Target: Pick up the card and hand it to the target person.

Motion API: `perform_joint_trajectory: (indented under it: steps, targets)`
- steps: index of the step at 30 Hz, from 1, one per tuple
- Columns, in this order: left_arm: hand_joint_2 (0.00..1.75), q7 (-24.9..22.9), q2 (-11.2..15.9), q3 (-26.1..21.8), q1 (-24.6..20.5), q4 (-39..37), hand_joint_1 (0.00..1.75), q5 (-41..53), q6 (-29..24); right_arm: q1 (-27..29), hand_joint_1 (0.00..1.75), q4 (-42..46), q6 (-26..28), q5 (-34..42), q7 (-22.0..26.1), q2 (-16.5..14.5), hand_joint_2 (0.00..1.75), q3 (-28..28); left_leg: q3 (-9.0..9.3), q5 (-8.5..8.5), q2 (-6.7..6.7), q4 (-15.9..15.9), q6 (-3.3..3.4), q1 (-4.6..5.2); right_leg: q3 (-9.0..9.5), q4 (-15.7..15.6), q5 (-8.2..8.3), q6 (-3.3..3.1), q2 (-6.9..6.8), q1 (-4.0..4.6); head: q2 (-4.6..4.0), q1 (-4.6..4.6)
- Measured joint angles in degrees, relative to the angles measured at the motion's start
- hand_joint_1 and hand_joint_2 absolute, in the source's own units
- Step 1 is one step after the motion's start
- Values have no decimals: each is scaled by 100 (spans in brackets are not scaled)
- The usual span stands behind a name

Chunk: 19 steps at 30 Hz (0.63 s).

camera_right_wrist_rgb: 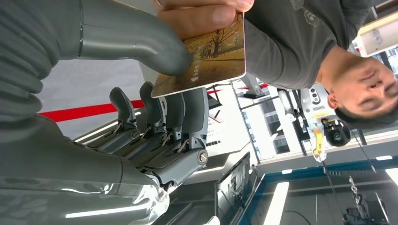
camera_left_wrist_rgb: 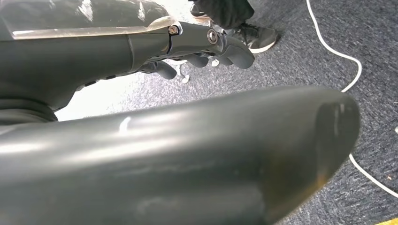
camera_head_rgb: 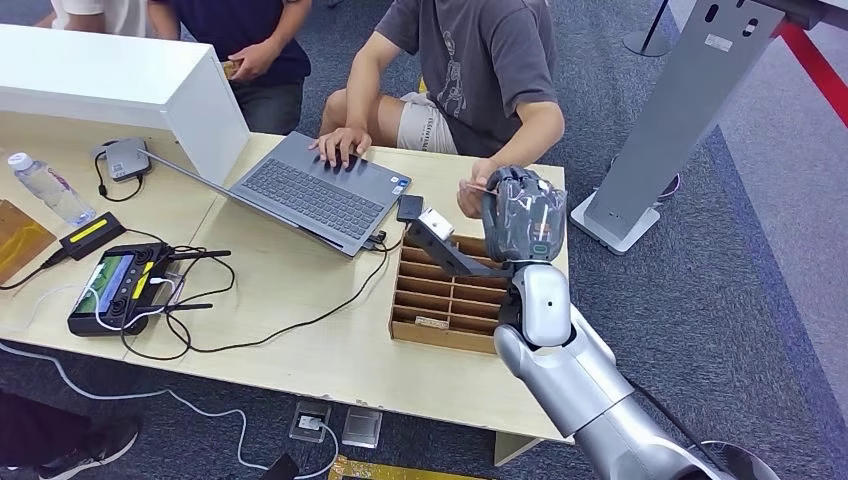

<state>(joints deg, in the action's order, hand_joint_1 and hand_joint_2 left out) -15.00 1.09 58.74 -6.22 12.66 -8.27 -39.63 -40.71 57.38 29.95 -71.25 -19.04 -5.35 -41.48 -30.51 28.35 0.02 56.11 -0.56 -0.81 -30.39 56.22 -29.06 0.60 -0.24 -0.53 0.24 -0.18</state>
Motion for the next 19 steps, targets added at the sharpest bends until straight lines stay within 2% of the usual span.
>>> perform_joint_trajectory:
  steps: [3, 4, 7, 8, 19]
  targets:
    - [0, 2, 0, 13, 0, 0, 0, 22, -3, -20, 124, -99, -3, -49, -14, -2, 175, -1, -4, 0, 0, 0, 0, 0, -4, 0, 0, 0, 0, 0, 0, 0]
    - [0, 3, 0, 20, 0, 0, 0, 33, -5, -25, 104, -147, -1, -64, -16, -4, 175, -3, -5, 0, 0, 0, 0, 0, -4, 0, 0, 0, 0, 0, 0, 1]
    - [0, 11, 0, 35, -1, 0, 0, 50, -8, -32, 12, -339, 3, -132, -32, -21, 175, -16, -7, 0, 0, 0, 0, 0, -5, 0, 0, 0, 0, 0, 0, 2]
    - [0, 15, 0, 38, -1, 0, 0, 51, -7, -33, 0, -414, 3, -162, -48, -32, 175, -21, -8, 0, 0, 0, 0, 0, -5, 0, 0, 0, 0, 0, 0, 2]
    - [0, 46, 0, 68, -2, 0, 0, 50, 5, -41, 0, -1048, 16, -27, 7, -180, 175, -37, -14, 0, 0, 0, 0, 0, -14, 1, 0, 0, 0, 0, 0, 1]
